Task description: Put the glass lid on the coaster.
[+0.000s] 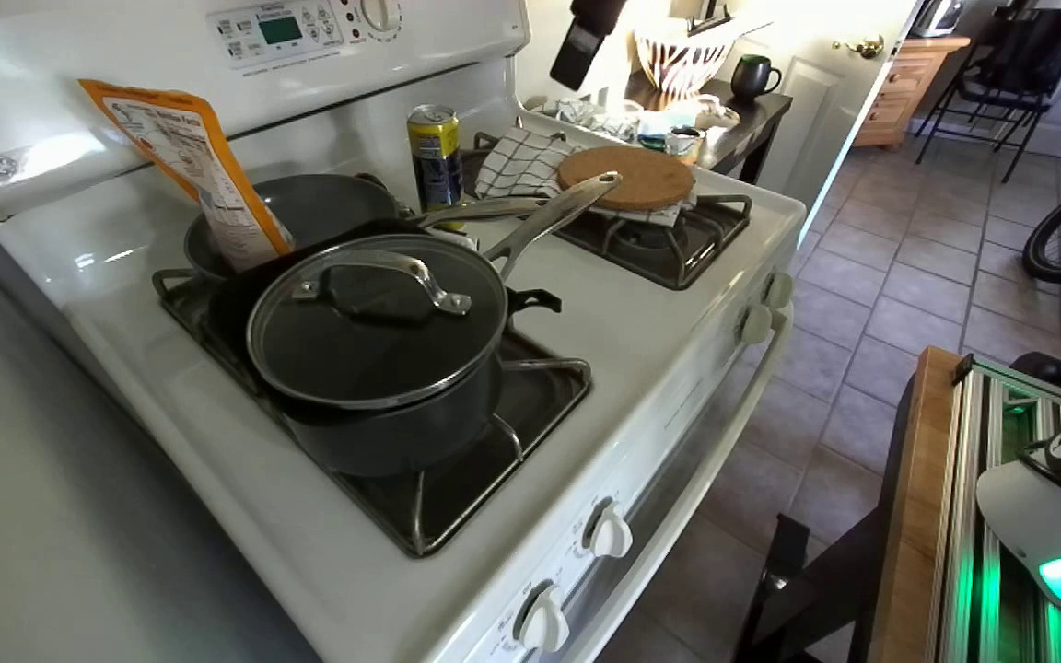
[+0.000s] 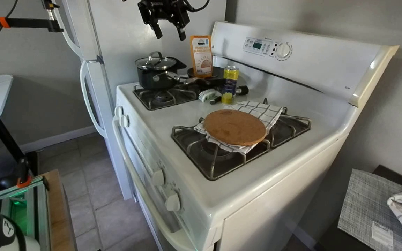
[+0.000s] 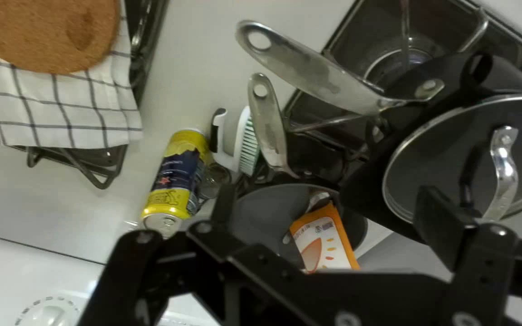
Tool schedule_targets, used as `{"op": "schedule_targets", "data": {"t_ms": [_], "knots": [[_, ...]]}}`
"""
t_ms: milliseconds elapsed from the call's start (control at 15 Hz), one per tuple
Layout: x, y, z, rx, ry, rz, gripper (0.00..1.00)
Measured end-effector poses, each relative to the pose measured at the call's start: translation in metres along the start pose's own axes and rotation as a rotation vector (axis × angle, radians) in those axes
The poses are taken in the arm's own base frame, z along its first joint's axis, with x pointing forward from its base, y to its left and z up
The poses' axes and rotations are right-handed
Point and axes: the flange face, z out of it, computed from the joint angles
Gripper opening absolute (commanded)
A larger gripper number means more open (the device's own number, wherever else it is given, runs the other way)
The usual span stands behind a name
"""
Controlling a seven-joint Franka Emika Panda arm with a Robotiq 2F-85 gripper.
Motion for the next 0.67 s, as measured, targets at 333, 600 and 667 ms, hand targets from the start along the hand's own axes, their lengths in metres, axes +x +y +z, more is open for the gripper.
{"op": "schedule_targets", "data": {"t_ms": [333,600,667], "knots": [[0.0117,-0.0032,0.0022,0.019,0.006,-0.01,1.0],[0.0118,-0.0028,0.0021,0.019,0.006,-0.01,1.0],[0.0122,-0.0039,0.0029,0.02,0.005,-0.011,1.0]]}}
